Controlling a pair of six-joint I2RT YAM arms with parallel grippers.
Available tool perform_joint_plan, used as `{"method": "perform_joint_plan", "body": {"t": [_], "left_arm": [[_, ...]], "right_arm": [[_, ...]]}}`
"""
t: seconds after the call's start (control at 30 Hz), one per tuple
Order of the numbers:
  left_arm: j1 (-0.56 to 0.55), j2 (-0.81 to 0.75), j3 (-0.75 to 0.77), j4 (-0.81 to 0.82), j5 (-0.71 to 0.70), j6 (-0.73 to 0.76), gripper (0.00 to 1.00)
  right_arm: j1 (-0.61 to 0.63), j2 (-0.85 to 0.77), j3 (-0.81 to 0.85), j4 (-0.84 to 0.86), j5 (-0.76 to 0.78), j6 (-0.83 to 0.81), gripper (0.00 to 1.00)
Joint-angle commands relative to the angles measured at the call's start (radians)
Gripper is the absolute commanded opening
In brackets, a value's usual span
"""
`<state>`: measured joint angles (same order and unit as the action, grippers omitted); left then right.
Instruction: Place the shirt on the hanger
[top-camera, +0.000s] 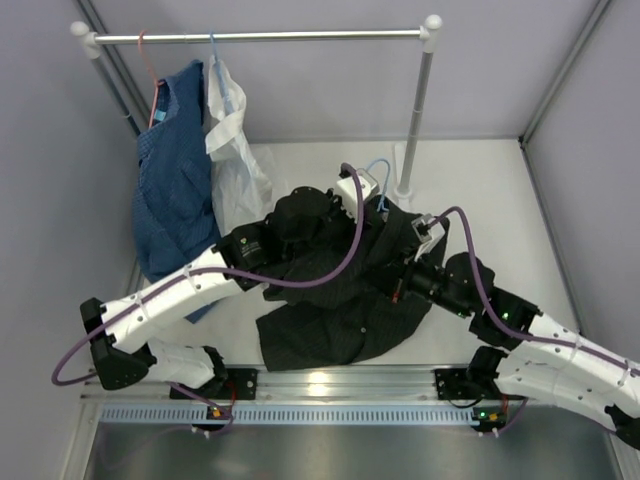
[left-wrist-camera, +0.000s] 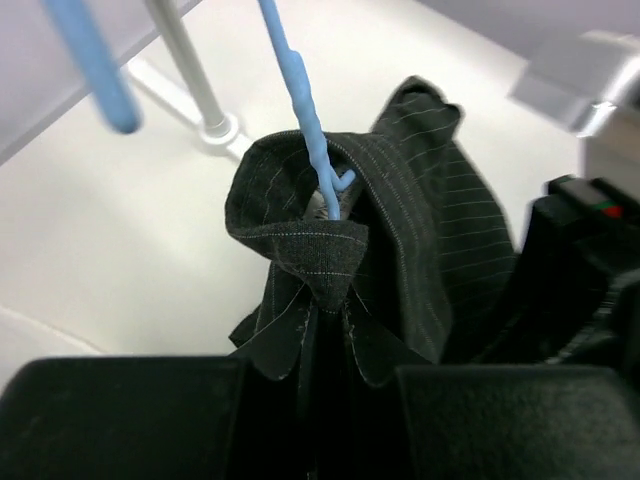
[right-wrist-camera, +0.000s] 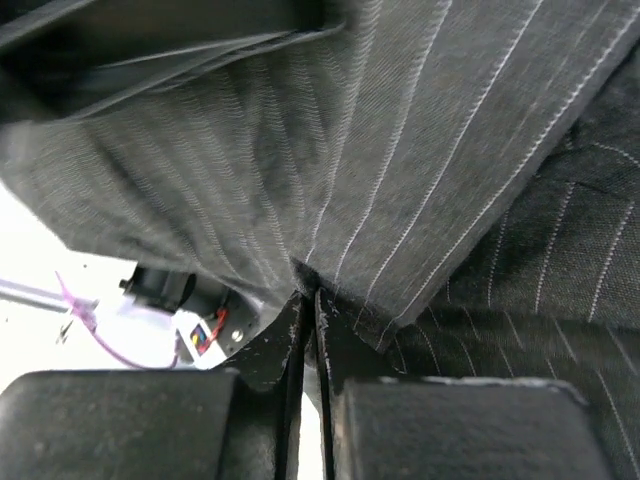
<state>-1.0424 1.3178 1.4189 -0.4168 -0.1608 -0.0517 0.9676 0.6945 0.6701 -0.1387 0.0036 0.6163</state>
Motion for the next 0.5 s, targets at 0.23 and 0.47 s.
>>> {"method": "perform_joint_plan", "body": {"t": [0.23, 0.47], "left_arm": [[0.010, -0.195, -0.161, 0.184, 0.136, 0.176, 0.00], [0.012, -0.281, -0.239, 0.211, 0.346, 0.207, 0.00]], "right_arm": [[0.034, -0.205, 0.194, -0.241, 0.216, -0.099, 0.52], [0.034, -0.251, 0.446, -0.555, 0.102, -0.260, 0.60]]}}
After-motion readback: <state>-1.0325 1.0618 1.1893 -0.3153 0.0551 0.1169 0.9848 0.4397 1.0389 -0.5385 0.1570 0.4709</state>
